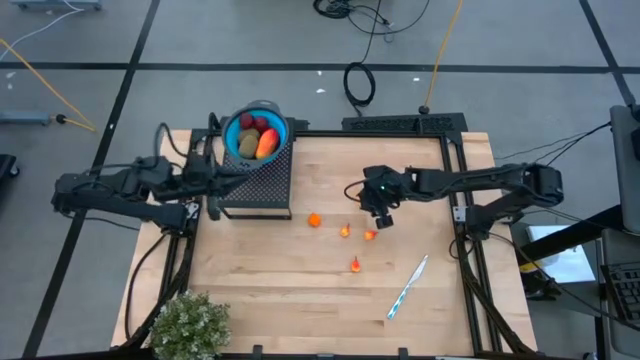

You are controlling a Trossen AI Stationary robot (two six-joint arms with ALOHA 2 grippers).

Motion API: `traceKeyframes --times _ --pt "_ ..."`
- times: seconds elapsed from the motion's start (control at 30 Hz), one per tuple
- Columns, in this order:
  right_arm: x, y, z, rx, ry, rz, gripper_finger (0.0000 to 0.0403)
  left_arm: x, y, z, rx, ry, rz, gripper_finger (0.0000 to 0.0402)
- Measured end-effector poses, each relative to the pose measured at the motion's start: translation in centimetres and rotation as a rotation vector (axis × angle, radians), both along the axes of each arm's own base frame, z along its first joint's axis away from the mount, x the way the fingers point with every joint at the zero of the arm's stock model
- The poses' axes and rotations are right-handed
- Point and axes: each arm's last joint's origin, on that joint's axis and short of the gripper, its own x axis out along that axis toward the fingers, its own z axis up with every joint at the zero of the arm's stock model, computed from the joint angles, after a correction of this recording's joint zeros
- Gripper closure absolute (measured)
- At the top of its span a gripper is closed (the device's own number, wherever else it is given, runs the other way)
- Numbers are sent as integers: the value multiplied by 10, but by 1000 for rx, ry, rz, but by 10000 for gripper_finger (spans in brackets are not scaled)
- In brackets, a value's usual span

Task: Pick & Place Fruit
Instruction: Put the top peach into the blue strainer bowl on the shelf

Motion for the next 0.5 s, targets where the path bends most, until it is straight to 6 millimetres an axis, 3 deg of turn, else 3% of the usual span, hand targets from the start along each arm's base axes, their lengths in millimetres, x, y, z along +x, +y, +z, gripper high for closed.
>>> traceKeyframes --times 0.23,0.5 --pt "6 -14 -26 5 99 -23 150 -19 0 -2 41 -30 -37 399" --pt "9 -22 -47 12 168 -27 136 -25 0 -9 45 31 -38 382"
